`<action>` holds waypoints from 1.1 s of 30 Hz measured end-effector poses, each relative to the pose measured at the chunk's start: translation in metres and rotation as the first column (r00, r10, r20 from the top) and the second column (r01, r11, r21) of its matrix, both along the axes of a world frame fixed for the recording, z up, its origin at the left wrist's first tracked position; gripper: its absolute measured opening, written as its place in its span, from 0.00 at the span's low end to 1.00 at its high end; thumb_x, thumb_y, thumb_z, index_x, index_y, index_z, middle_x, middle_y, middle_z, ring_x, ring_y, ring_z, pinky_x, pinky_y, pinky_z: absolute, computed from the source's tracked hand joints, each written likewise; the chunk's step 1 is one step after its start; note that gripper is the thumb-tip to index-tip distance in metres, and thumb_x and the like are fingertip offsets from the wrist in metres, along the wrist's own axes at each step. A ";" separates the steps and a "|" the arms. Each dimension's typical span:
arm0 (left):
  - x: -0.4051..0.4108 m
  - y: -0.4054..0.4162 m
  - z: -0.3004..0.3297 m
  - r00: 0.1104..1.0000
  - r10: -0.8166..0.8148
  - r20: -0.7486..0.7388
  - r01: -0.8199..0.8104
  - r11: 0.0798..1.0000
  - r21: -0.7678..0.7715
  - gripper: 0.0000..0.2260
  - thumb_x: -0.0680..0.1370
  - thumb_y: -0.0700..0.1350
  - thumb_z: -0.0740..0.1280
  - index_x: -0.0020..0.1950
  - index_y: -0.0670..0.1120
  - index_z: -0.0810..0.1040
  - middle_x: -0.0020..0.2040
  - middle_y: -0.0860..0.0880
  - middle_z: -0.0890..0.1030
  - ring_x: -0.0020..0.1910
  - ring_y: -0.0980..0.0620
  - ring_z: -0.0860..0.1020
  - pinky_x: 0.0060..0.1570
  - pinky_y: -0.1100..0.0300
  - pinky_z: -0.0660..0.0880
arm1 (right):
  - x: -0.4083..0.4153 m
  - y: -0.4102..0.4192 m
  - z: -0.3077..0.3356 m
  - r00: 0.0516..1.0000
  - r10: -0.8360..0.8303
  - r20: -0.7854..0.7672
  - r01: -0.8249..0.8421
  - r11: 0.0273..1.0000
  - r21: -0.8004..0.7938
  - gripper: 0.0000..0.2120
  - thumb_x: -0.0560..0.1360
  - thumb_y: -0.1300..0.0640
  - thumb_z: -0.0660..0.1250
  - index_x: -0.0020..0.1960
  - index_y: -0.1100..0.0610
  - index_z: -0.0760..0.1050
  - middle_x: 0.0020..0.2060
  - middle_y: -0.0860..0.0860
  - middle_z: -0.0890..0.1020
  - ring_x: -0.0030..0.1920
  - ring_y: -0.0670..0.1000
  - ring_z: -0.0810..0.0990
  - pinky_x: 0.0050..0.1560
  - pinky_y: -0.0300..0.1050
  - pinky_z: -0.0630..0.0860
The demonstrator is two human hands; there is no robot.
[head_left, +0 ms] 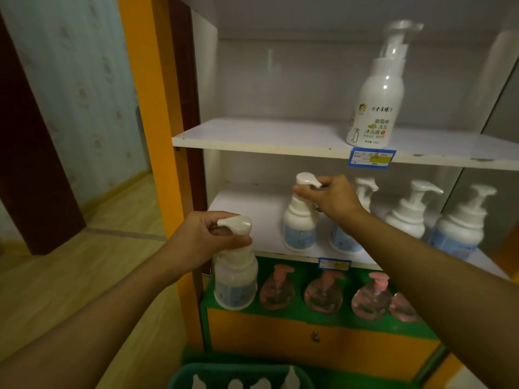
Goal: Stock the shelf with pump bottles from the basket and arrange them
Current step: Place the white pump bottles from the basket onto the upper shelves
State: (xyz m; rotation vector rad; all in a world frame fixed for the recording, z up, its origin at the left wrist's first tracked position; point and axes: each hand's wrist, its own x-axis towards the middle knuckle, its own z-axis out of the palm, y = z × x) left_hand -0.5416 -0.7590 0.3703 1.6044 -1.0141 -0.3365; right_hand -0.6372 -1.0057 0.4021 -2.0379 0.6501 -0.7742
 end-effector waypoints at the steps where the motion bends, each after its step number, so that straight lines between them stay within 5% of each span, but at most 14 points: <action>1: 0.001 0.000 0.000 1.000 0.000 0.002 0.000 1.000 -0.002 0.17 0.63 0.49 0.75 0.51 0.51 0.83 0.47 0.58 0.85 0.45 0.61 0.83 0.39 0.72 0.77 | 0.000 -0.002 -0.001 1.000 -0.007 0.001 0.007 1.000 0.002 0.19 0.65 0.45 0.76 0.50 0.56 0.83 0.44 0.53 0.85 0.47 0.54 0.83 0.51 0.56 0.80; 7: 0.002 -0.003 -0.004 1.000 0.009 0.004 -0.009 1.000 -0.002 0.17 0.64 0.49 0.74 0.52 0.51 0.83 0.48 0.59 0.85 0.47 0.62 0.82 0.39 0.72 0.77 | 0.001 -0.008 -0.008 1.000 -0.017 0.017 0.017 1.000 0.007 0.20 0.66 0.44 0.75 0.52 0.56 0.81 0.45 0.53 0.84 0.47 0.53 0.82 0.52 0.58 0.80; 14: 0.003 -0.004 -0.014 1.000 0.010 -0.007 -0.010 1.000 0.002 0.18 0.64 0.48 0.74 0.53 0.51 0.83 0.48 0.57 0.85 0.48 0.61 0.82 0.40 0.71 0.77 | -0.007 -0.015 -0.023 0.969 0.097 -0.227 -0.124 0.986 -0.109 0.29 0.67 0.53 0.76 0.65 0.57 0.71 0.59 0.54 0.80 0.56 0.54 0.79 0.59 0.53 0.76; 19: 0.001 -0.007 -0.016 1.000 0.005 -0.030 -0.006 1.000 -0.011 0.18 0.63 0.49 0.74 0.52 0.52 0.82 0.48 0.59 0.85 0.47 0.61 0.83 0.39 0.72 0.77 | 0.003 -0.006 -0.022 0.969 -0.078 -0.234 0.012 0.963 -0.269 0.35 0.62 0.41 0.77 0.62 0.55 0.69 0.56 0.54 0.79 0.57 0.57 0.77 0.56 0.54 0.75; 23: 0.003 -0.005 -0.017 0.999 0.019 -0.041 -0.020 0.999 -0.029 0.17 0.63 0.50 0.74 0.51 0.53 0.83 0.47 0.60 0.85 0.46 0.62 0.83 0.38 0.73 0.77 | 0.003 -0.008 -0.018 0.975 0.000 -0.220 -0.058 0.965 -0.255 0.31 0.66 0.46 0.75 0.64 0.56 0.70 0.58 0.55 0.79 0.59 0.58 0.77 0.59 0.54 0.75; 28: 0.003 -0.008 -0.021 0.998 0.019 -0.063 -0.021 0.999 -0.031 0.20 0.61 0.52 0.75 0.52 0.53 0.83 0.47 0.59 0.85 0.47 0.61 0.83 0.39 0.72 0.77 | 0.004 -0.005 -0.016 0.951 -0.161 -0.265 0.069 0.943 -0.325 0.34 0.63 0.39 0.75 0.60 0.58 0.71 0.56 0.57 0.79 0.57 0.60 0.77 0.54 0.54 0.76; 33: 0.009 -0.005 -0.024 0.997 0.050 -0.061 -0.053 0.998 -0.044 0.21 0.60 0.53 0.75 0.52 0.53 0.83 0.48 0.59 0.85 0.46 0.61 0.83 0.38 0.72 0.77 | 0.001 -0.008 -0.012 0.982 0.002 -0.190 -0.057 0.958 -0.281 0.27 0.68 0.49 0.73 0.64 0.54 0.71 0.58 0.53 0.80 0.58 0.56 0.77 0.54 0.45 0.73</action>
